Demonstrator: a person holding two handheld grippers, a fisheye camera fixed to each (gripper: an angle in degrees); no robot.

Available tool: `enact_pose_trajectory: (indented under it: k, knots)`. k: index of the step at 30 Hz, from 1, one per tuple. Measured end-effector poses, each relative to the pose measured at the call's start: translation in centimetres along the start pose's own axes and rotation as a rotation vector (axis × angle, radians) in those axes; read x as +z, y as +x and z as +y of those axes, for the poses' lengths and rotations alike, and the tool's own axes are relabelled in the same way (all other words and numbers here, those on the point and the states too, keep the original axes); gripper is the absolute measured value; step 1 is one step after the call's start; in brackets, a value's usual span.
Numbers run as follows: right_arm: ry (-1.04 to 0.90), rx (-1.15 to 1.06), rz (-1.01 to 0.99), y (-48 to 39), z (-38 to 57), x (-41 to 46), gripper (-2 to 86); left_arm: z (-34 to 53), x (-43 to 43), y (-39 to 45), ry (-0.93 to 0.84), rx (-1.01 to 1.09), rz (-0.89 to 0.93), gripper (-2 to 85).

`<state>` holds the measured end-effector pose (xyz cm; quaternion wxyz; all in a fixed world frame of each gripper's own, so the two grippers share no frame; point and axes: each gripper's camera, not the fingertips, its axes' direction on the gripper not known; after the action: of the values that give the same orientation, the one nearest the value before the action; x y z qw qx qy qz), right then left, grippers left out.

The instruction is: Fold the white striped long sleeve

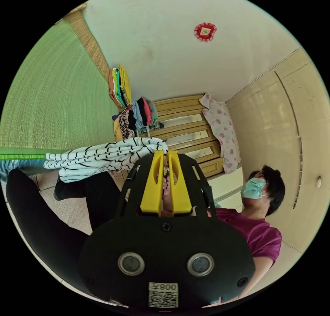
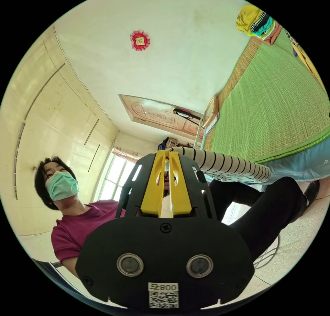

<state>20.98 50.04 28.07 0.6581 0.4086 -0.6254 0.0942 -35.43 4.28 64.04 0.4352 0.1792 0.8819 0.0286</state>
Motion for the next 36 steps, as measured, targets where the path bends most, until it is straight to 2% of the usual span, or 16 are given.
enact_pose_trajectory:
  k: [7, 13, 17, 20, 27, 32, 34, 36]
  knots:
    - [0.027, 0.034, 0.015, 3.6, -7.2, -2.2, 1.0, -9.8, 7.2, -4.2, -0.032, -0.052, -0.005, 2.0]
    - [0.034, 0.008, 0.053, 7.7, -21.7, -4.2, 1.1, -23.0, 14.8, -9.1, -0.052, -0.034, 0.034, 2.0]
    - [0.038, -0.009, 0.059, 11.1, -35.9, -5.3, 1.1, -34.7, 20.8, -11.8, -0.053, 0.023, 0.088, 2.0]
    - [0.041, -0.052, 0.114, 11.7, -48.5, -6.1, 1.1, -44.4, 25.7, -11.2, -0.061, 0.121, 0.046, 2.0]
    - [0.144, -0.173, 0.144, 5.7, -77.2, -11.6, 1.1, -63.1, 38.0, -6.2, -0.077, 0.364, -0.060, 2.0]
    - [0.160, -0.247, 0.267, 3.4, -86.3, -17.7, 1.1, -70.8, 47.6, -7.9, -0.096, 0.445, -0.108, 2.0]
    - [0.152, -0.234, 0.313, 5.4, -87.4, -20.5, 1.1, -71.9, 50.8, -10.8, -0.127, 0.433, -0.118, 2.0]
    - [0.145, -0.169, 0.397, 11.1, -87.3, -24.2, 1.0, -72.4, 53.8, -14.7, -0.177, 0.392, -0.143, 2.1]
